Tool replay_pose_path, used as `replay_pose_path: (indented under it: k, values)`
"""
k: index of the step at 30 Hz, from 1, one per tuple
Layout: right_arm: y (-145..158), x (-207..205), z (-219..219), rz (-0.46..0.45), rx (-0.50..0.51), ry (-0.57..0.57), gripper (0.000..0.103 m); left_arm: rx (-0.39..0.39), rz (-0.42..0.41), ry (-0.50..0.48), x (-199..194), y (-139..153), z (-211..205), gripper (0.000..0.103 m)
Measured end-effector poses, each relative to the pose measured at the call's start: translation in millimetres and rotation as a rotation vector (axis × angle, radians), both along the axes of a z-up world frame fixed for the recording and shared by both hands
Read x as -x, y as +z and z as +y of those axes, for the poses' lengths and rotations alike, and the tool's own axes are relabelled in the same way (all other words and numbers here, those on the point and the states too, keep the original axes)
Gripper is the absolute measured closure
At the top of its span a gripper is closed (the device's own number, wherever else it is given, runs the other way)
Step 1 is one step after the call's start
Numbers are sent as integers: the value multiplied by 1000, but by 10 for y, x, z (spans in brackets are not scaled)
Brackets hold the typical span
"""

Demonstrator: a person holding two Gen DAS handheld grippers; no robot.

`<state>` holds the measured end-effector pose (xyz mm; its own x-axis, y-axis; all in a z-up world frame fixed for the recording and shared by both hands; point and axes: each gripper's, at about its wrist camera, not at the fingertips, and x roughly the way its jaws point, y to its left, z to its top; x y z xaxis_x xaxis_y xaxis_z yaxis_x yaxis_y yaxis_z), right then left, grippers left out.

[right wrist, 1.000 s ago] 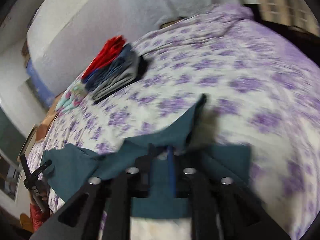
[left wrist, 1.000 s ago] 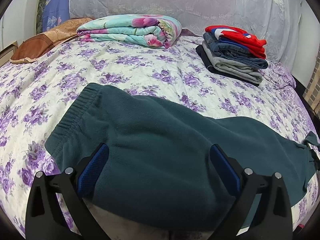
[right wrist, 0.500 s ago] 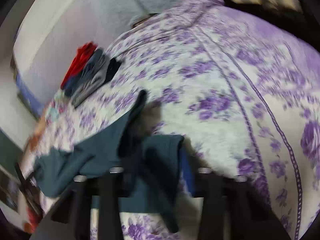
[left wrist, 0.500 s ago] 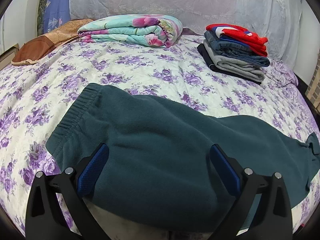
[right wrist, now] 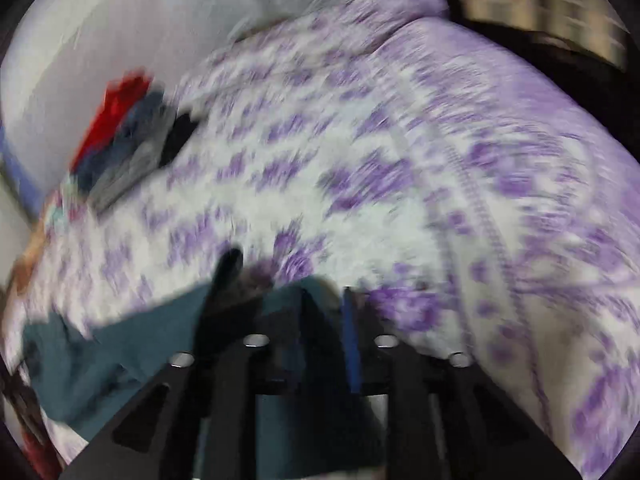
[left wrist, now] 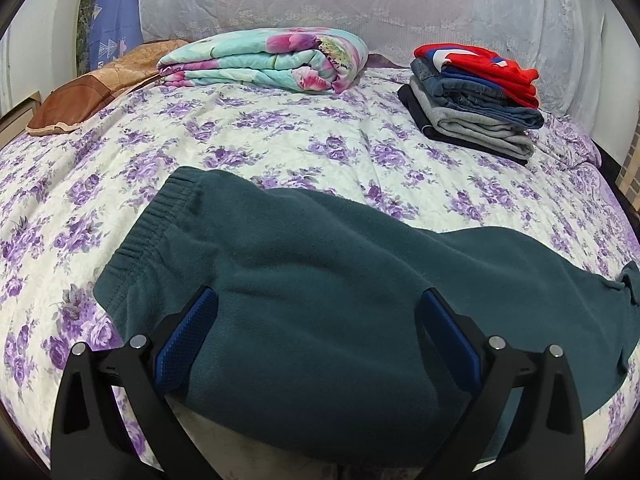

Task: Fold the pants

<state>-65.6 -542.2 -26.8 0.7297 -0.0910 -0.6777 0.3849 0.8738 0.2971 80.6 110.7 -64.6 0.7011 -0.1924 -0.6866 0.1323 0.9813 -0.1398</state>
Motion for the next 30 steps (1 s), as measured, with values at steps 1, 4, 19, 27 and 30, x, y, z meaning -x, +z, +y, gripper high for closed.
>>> replay_pose_path:
  k: [1, 4, 19, 27, 30]
  values:
    - [77, 97, 49, -40, -23, 15, 73, 0, 0, 0, 1, 0, 2, 4]
    - [113, 179, 242, -76, -133, 115, 73, 14, -5, 2, 13, 4, 13, 4]
    - [503, 282, 432, -126, -112, 243, 97, 35, -8, 0, 21, 8, 31, 4]
    - [-246, 597, -14, 110, -134, 147, 95, 45, -9, 1, 19, 8, 35, 4]
    - [-41, 733, -6, 78, -57, 83, 62, 24, -5, 2, 17, 5, 13, 4]
